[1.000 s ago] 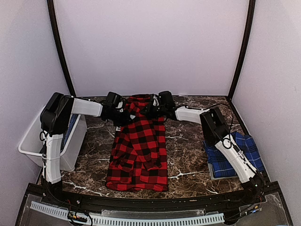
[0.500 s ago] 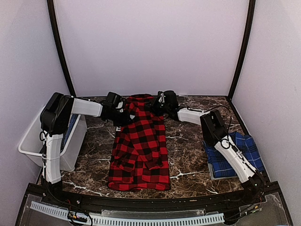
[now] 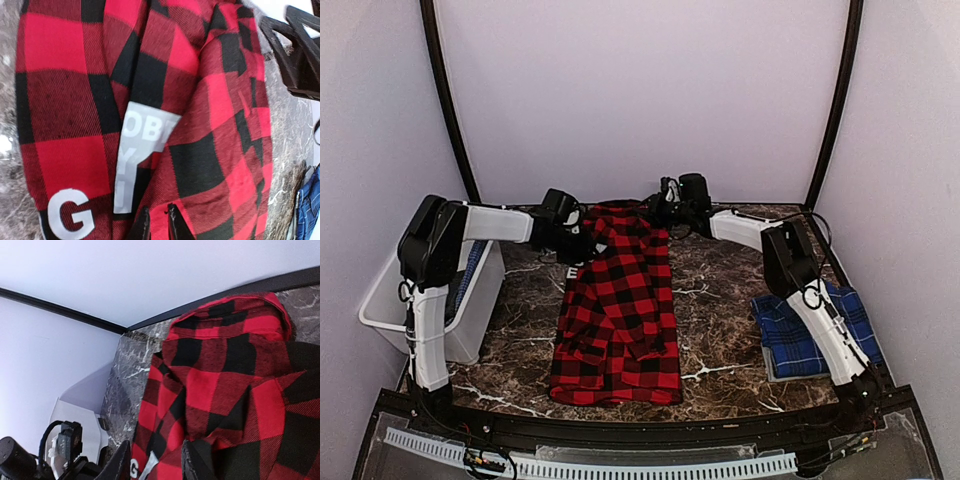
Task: Fold and stack the long sleeve shirts
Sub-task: Fold the 1/3-folded shirt at the center of the board.
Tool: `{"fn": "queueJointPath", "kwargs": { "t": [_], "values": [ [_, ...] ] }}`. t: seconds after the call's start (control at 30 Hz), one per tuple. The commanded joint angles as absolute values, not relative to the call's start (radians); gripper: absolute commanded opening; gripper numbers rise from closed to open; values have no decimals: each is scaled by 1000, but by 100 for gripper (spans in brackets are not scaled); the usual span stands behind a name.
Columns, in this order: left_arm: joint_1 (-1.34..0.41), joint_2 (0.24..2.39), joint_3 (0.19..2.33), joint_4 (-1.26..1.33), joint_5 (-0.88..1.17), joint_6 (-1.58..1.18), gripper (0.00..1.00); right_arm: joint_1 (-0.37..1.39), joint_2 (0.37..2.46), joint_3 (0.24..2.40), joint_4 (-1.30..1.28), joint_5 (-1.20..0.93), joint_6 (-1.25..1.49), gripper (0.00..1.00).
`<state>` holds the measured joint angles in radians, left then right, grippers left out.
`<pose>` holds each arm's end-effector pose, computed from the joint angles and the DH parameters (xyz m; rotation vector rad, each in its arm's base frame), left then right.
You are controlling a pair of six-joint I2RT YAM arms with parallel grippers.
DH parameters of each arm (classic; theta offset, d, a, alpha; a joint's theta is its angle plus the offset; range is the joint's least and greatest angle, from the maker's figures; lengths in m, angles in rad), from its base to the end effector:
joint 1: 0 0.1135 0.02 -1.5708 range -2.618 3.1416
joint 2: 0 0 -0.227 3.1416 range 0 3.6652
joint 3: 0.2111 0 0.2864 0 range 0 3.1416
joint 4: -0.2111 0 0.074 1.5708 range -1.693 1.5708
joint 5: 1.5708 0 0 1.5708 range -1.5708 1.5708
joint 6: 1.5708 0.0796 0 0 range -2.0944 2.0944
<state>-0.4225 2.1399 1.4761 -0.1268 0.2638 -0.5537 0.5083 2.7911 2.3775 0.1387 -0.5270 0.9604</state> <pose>0.4530 -0.2264 0.0722 -0.0274 2.4669 -0.7636 0.5494 0.3519 0.0951 0.0515 2.0919 1.4505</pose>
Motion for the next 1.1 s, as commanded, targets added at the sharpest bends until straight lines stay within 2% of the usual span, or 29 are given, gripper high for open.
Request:
{"fn": "queueJointPath", "kwargs": {
  "t": [0.0,0.1,0.3,0.67,1.07],
  "values": [
    [-420,2006,1502,-180,219,-537,12,522,2578,2249,105,-622,847,32],
    [-423,1945,1442,-177,206,-559,12,555,2487,2105,91,-636,801,29],
    [-446,1820,1270,-171,184,-582,12,634,2423,1963,42,-631,747,23],
    [-535,1576,984,-191,122,-620,12,675,2456,1834,87,-623,769,18],
    [-631,1531,875,-213,123,-659,12,628,2478,1752,32,-541,778,17]
  ]
}}
